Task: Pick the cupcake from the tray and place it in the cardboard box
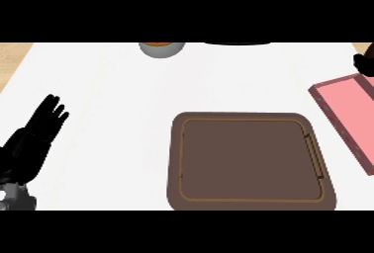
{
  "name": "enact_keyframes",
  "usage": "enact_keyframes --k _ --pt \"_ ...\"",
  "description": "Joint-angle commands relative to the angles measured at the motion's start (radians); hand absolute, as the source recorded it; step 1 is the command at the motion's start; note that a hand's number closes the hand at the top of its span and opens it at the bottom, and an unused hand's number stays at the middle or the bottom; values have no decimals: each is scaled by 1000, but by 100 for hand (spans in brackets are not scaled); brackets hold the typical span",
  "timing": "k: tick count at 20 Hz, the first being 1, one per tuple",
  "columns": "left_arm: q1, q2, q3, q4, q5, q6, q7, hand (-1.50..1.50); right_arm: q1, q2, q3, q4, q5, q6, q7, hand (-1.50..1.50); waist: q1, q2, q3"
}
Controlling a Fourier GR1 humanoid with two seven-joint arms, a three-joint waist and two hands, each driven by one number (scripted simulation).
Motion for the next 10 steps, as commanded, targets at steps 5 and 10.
enact_keyframes --k 5,10 --pt "-18 -20 -18 -36 -34 42 44 0 66 32 -61 172 -82 -37 -104 150 -2 -1 1" --pt "72 6 6 -102 -3 -16 28 0 72 51 -120 332 -91 -84 -63 -150 11 -1 1"
